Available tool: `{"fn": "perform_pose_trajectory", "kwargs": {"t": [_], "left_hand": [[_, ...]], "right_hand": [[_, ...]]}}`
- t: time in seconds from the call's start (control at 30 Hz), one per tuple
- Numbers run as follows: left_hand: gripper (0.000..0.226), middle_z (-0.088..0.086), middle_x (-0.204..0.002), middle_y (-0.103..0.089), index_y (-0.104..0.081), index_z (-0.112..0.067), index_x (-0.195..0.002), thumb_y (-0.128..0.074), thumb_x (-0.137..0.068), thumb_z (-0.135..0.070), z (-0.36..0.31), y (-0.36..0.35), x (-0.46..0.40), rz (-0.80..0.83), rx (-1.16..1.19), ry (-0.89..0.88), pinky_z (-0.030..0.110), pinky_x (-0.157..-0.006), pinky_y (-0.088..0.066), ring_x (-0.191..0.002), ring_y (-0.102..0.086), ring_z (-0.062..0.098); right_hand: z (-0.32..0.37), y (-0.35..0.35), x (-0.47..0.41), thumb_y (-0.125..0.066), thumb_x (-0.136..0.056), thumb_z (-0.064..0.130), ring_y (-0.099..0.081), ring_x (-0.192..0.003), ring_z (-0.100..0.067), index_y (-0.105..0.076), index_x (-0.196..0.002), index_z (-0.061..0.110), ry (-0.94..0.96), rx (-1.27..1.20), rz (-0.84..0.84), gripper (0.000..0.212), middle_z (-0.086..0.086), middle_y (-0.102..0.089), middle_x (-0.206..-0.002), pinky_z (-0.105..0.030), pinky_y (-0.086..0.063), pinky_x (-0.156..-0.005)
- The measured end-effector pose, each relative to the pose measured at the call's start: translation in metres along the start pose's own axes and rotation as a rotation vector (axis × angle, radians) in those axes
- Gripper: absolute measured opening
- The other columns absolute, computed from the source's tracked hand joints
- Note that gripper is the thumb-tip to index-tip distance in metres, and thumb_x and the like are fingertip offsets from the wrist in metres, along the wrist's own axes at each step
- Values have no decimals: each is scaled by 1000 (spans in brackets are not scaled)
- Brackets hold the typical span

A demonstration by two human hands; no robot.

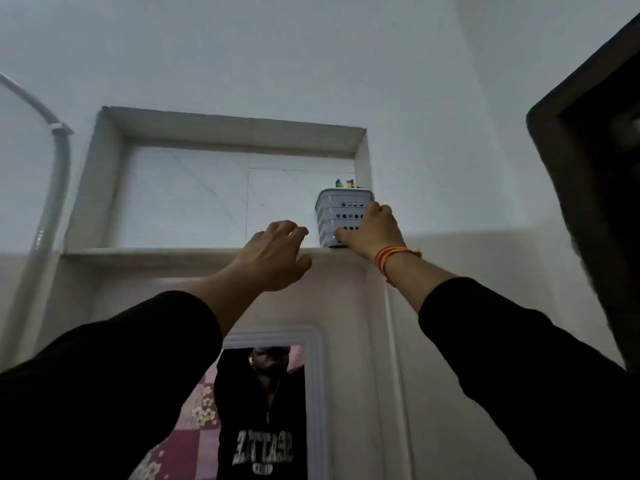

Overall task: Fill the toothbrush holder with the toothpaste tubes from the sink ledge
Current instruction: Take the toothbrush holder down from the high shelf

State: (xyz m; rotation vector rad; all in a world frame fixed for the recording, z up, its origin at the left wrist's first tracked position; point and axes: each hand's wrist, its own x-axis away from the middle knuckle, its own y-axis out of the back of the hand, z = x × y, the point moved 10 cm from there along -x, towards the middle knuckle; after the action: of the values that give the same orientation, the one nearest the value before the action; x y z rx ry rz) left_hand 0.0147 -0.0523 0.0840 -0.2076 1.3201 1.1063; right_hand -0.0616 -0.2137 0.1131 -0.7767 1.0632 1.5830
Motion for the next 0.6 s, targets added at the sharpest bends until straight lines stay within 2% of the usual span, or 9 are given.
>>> {"fn": "perform_pose_trajectory", "kwargs": {"t": [0.13, 0.27, 0.37, 0.5, 0.6], "left_hand": [[73, 8, -160, -31, -24, -19, -155, -37, -96, -60, 18, -58, -11, 89, -89, 72, 50, -121, -21, -150, -25, 28], [91, 5, -159, -20, -2, -20, -159, -34, -90, -70, 23, -87, -7, -7, -172, 94, 54, -123, 2, -150, -14, 28], [94, 4, -158, -16, 2, -20, -158, -35, -89, -72, 25, -91, -11, -27, -163, 102, 55, -122, 7, -149, -10, 28], [97, 4, -160, -14, 4, -23, -158, -39, -87, -73, 27, -90, -10, -14, -151, 82, 53, -123, 7, -151, -8, 27], [94, 1, -160, -15, -3, -28, -157, -42, -85, -73, 27, -87, -11, 16, -61, 106, 52, -123, 8, -152, -6, 25]], "right_hand": [[-7, -30, -28, -73, -70, 56, -45, -122, -34, -26, -145, 2, -31, 41, -21, 104, -18, -40, -136, -40, -48, -94], [-3, -39, -44, -75, -56, 66, -47, -119, -34, -24, -146, -1, -57, 79, -164, 123, -18, -46, -136, -41, -49, -92], [-6, -48, -57, -78, -48, 70, -50, -119, -35, -18, -149, 1, -116, 34, -149, 136, -16, -48, -136, -42, -49, -93], [-9, -57, -62, -82, -45, 66, -49, -124, -37, -8, -152, 4, -197, -61, -113, 145, -22, -41, -142, -47, -49, -95], [-10, -44, -51, -81, -42, 65, -56, -114, -34, -23, -145, 4, -235, -136, -171, 133, -18, -47, -134, -39, -50, -79]]}}
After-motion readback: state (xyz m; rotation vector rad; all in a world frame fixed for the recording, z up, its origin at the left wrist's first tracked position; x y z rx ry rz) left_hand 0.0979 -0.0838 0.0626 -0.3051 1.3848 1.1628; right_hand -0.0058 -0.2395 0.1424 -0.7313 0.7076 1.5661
